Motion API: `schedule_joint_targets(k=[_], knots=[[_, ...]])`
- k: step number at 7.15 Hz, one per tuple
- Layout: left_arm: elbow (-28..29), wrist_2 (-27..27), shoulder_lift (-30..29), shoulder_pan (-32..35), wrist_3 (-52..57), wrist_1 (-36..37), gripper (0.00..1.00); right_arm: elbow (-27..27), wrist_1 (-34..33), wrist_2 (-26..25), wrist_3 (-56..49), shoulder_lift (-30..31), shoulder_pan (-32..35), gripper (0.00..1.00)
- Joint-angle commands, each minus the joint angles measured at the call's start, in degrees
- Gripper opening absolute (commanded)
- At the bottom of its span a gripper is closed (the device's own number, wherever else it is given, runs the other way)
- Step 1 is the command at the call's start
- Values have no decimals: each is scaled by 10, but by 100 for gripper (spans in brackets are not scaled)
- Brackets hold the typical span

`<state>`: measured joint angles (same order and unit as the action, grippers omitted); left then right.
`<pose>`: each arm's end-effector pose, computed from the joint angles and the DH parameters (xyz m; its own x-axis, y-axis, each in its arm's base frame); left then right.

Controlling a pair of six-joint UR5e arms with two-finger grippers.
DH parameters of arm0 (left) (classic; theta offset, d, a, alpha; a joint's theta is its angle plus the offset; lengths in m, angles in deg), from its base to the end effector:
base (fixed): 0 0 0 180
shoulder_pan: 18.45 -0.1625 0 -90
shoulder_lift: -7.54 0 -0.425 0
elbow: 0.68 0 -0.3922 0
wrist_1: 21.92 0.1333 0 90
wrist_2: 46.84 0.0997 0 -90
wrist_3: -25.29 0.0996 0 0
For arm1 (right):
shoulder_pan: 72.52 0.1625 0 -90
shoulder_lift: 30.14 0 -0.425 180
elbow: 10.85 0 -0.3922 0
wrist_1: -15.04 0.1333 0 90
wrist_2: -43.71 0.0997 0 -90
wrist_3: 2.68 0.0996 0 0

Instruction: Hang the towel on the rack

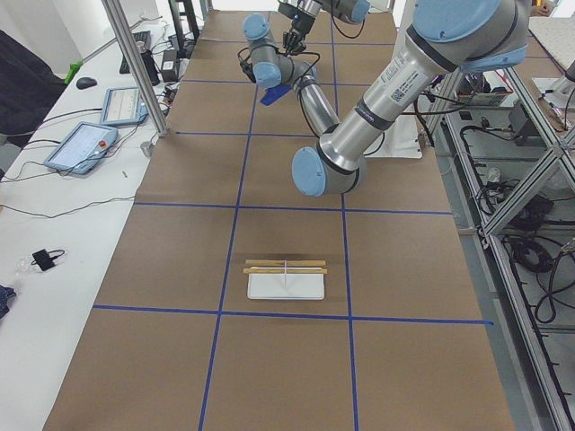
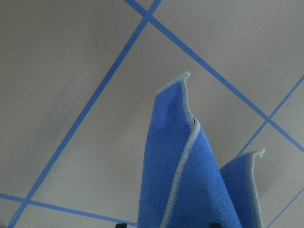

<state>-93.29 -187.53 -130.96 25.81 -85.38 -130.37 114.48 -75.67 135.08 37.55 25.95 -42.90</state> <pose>0.4323 -0.4998 0.0675 0.2612 -0.5668 -0.7813 0.0161 0.8119 -0.5836 -0.3745 -0.3635 0.0921 0.5680 -0.5551 0.6077 -0.0637 0.7065 0.7048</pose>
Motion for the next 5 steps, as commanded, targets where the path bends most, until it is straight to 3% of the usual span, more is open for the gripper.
schedule_joint_targets(k=[1,4,5], knots=[[1,2,-1,6,0,0,63,2,0,-1,1,-2,-12,0],[1,1,-7,4,-3,0,44,4,0,-1,2,-7,-13,0],[0,1,-7,3,-2,0,44,4,0,-1,2,-8,-13,0]])
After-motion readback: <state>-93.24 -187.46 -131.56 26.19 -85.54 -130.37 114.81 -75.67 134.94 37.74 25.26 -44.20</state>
